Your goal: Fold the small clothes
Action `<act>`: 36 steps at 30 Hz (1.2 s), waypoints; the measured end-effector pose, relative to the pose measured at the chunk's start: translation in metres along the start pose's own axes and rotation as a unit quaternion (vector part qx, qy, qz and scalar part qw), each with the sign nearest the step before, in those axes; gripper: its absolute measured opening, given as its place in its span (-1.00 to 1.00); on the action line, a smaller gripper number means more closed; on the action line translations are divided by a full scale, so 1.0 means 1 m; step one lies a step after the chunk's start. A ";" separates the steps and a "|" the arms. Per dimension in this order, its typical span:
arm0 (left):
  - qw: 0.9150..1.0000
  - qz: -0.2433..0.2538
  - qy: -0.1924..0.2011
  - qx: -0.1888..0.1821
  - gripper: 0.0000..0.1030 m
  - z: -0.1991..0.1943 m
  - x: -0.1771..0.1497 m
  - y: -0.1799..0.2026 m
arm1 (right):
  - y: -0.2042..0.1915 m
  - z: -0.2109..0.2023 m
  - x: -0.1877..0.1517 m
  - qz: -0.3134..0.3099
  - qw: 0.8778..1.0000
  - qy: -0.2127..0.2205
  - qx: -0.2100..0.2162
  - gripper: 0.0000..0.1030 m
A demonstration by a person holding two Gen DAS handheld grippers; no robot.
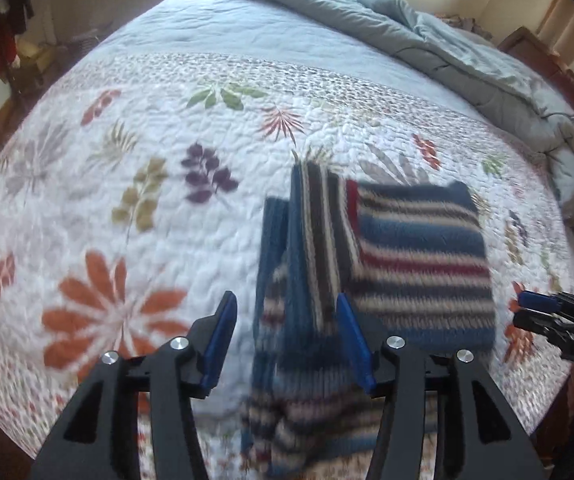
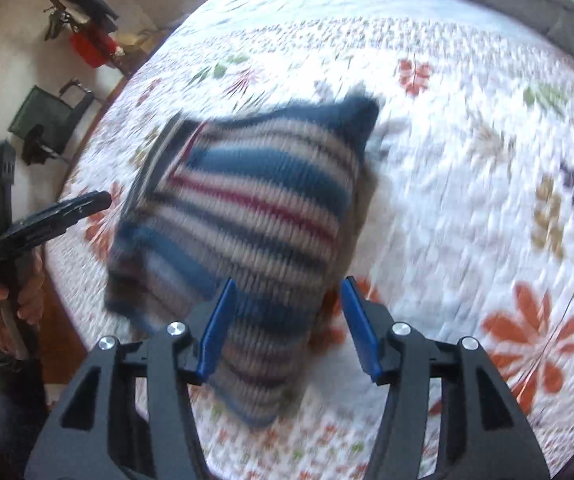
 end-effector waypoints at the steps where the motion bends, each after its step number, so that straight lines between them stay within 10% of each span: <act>1: 1.000 -0.001 -0.006 0.006 0.01 0.009 0.010 0.003 | 0.005 0.004 0.009 -0.002 1.000 0.004 -0.011 0.04; 17: 0.998 -0.037 -0.057 -0.006 -0.02 0.074 0.028 -0.025 | 0.013 0.059 0.046 0.013 1.000 -0.028 0.006 0.03; 24: 0.997 -0.030 -0.037 -0.066 0.61 0.021 -0.004 -0.022 | 0.013 0.020 0.016 0.005 1.000 -0.027 0.014 0.26; 36: 0.983 -0.036 -0.101 -0.148 0.68 0.060 -0.032 -0.019 | 0.019 0.039 -0.030 0.039 0.994 -0.052 0.092 0.45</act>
Point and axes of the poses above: each gripper's, at about its wrist camera, not at the fingertips, and z roughly the way its jaws point, y to its right, x to its top, the point moved 1 cm from there along z, roughly the way its jaws point, and after that the axes turned 2 degrees about -z, right-handed, at the moved point
